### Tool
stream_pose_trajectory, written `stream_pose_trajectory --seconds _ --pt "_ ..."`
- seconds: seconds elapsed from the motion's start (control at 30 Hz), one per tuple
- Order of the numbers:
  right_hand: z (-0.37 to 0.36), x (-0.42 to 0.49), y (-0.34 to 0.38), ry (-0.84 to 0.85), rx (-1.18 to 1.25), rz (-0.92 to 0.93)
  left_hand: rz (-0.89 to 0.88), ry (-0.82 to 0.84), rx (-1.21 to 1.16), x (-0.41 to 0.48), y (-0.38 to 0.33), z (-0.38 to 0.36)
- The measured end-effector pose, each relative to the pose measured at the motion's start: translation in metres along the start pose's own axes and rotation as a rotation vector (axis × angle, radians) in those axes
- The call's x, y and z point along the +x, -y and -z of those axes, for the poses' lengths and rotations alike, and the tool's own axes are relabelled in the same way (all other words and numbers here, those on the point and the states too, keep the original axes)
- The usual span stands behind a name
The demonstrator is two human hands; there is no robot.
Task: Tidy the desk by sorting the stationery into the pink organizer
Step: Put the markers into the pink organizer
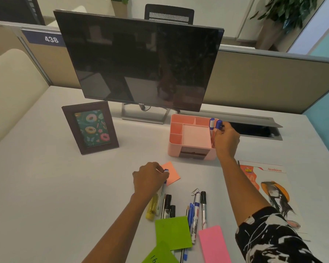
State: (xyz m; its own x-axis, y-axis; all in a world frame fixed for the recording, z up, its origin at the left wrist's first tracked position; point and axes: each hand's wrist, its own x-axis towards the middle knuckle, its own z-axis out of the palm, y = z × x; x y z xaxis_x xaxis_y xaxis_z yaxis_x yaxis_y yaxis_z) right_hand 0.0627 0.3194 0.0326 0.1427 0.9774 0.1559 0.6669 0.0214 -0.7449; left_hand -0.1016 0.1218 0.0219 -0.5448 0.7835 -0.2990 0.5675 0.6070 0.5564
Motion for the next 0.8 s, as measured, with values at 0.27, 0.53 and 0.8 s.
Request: stream_pose_trajectory --seconds 0.27,0.53,0.8 --pt "0.008 -0.012 0.007 -0.040 0.107 0.017 -0.098 -0.077 -0.268 0.003 -0.009 0.013" --pt "0.017 -0.107 0.016 0.227 0.386 0.195 -0.182 -0.117 -0.406 0.002 -0.032 0.011" --pt "0.022 -0.129 0.013 0.467 0.510 0.121 -0.337 -0.117 -0.458 -0.007 -0.051 0.003"
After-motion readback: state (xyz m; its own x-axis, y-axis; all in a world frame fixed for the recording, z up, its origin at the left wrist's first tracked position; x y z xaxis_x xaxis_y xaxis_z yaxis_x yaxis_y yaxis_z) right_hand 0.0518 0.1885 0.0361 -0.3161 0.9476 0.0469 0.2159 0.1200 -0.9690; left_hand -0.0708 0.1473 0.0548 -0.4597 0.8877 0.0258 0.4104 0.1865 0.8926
